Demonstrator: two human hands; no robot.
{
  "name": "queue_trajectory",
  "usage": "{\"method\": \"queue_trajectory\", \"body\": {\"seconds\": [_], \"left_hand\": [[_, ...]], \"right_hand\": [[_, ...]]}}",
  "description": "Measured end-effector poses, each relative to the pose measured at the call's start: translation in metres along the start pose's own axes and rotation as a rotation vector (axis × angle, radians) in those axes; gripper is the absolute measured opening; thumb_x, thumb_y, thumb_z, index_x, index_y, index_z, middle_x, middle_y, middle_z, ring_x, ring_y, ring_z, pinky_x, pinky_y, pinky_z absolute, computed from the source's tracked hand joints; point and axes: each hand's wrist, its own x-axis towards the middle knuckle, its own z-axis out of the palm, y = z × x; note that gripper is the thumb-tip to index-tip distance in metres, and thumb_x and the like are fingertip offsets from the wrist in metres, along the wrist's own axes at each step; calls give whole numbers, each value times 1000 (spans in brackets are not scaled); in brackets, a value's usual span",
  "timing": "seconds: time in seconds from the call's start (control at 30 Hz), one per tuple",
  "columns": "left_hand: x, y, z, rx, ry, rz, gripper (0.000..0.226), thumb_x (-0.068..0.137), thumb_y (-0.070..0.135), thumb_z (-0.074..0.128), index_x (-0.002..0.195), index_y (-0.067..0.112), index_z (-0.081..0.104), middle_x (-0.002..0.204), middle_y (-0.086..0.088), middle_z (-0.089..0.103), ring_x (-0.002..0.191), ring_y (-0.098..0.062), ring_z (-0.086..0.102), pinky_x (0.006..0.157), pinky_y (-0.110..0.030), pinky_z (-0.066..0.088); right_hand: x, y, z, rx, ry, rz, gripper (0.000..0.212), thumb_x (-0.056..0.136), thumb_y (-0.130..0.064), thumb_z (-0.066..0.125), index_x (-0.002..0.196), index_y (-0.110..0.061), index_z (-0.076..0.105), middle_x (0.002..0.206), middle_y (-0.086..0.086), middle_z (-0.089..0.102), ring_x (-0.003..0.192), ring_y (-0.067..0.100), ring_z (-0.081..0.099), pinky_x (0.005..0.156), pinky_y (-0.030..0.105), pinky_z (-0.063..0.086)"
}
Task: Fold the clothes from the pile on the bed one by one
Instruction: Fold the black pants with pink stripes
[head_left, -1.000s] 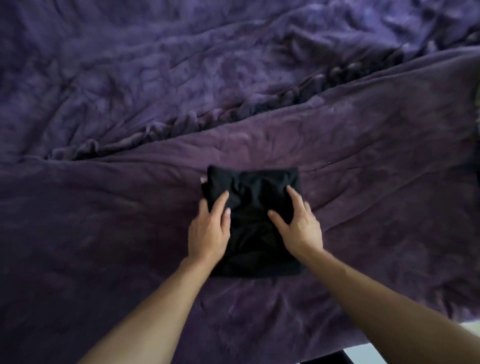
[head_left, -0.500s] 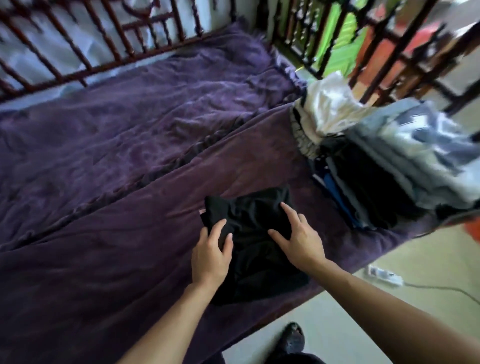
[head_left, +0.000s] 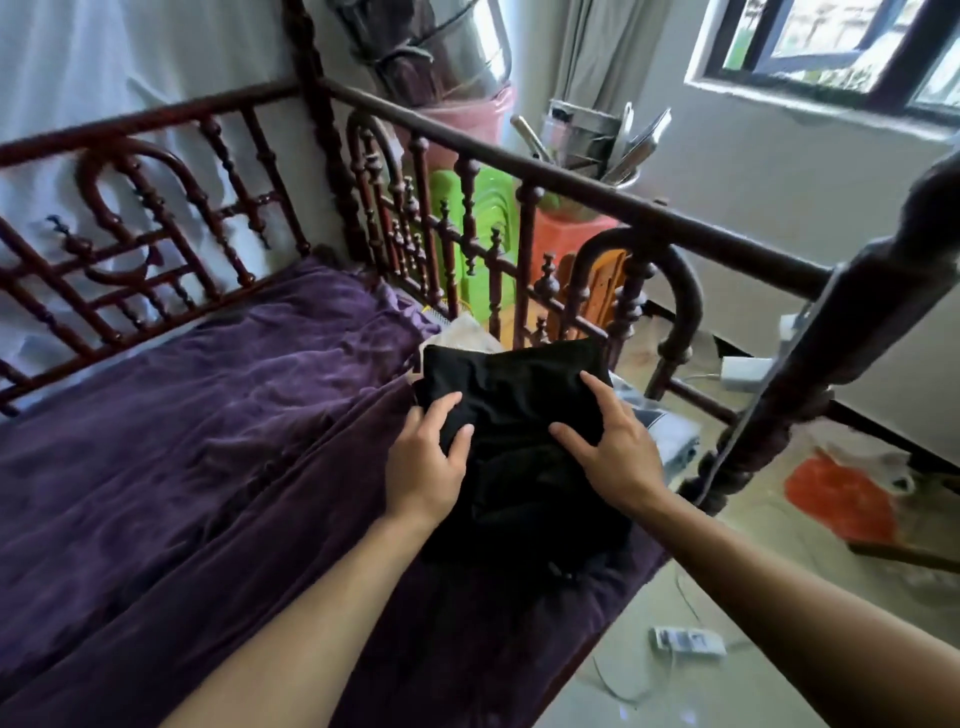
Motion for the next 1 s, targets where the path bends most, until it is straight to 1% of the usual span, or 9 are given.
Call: {"method": "queue_trajectory", "body": {"seconds": [0.1, 0.23, 0.37, 0.43, 0.5, 0.6, 0.77, 0.9, 1.0], "left_hand": [[52, 20, 28, 61, -109, 62, 40, 90, 26, 63, 129, 23, 56, 127, -9, 55, 112, -25, 56, 89, -37, 48], [110, 39, 74, 124, -251, 126, 42, 92, 31, 60, 133, 29, 52, 118, -3, 58, 106, -21, 57, 86, -29, 40], [144, 43, 126, 177, -402, 198, 44, 94, 32, 57, 136, 30, 47, 127, -4, 54, 112, -26, 55, 86, -38, 49], [152, 39, 151, 227, -471, 207, 44, 94, 31, 55, 137, 29, 45, 126, -5, 52, 114, -28, 53, 88, -40, 47], [153, 32, 171, 281, -544, 158, 46, 94, 30, 54, 139, 26, 43, 134, -6, 46, 126, -28, 44, 99, -42, 42], [142, 23, 186, 452, -589, 137, 49, 96, 34, 47, 143, 26, 36, 150, -9, 29, 141, -29, 23, 111, -45, 28], [110, 29, 182, 528, -446, 295, 52, 95, 51, 35, 142, 30, 40, 154, -9, 27, 143, -28, 19, 116, -45, 14], [72, 28, 181, 556, -600, 229, 72, 88, 68, 8, 149, 34, 23, 160, -8, 12, 148, -24, 1, 118, -47, -4], [65, 20, 186, 632, -666, 185, 69, 91, 66, 9, 152, 34, 12, 161, -7, 3, 148, -24, -8, 117, -48, -8]], "right_hand": [[21, 18, -21, 81, 61, 81, 67, 85, -54, 62, 143, -45, 29, 136, 2, 54, 120, 24, 53, 95, 37, 44], [37, 42, -39, 180, 130, 214, 67, 85, -43, 68, 143, -36, 36, 129, 2, 58, 114, 16, 55, 95, 30, 43], [42, 68, -37, 249, 117, 338, 72, 84, -32, 72, 146, -24, 36, 130, 4, 57, 109, 10, 52, 97, 24, 40], [44, 84, -33, 207, 39, 412, 73, 86, -35, 70, 148, -22, 33, 136, 7, 53, 117, 17, 52, 103, 29, 40], [44, 98, -30, 125, -72, 478, 73, 88, -43, 64, 150, -24, 29, 142, 7, 49, 127, 21, 48, 108, 35, 38], [44, 112, -29, 33, -176, 509, 73, 90, -53, 57, 151, -27, 26, 145, 6, 47, 131, 20, 45, 108, 33, 36], [46, 124, -21, -91, -277, 497, 73, 91, -64, 42, 152, -32, 17, 140, 10, 45, 129, 28, 46, 106, 38, 38], [47, 127, -21, -198, -337, 465, 73, 92, -66, 35, 152, -33, 10, 137, 9, 44, 125, 29, 49, 98, 37, 41], [48, 125, -24, -300, -434, 415, 74, 93, -66, 29, 153, -31, 3, 134, 10, 44, 118, 30, 53, 90, 37, 44]]}}
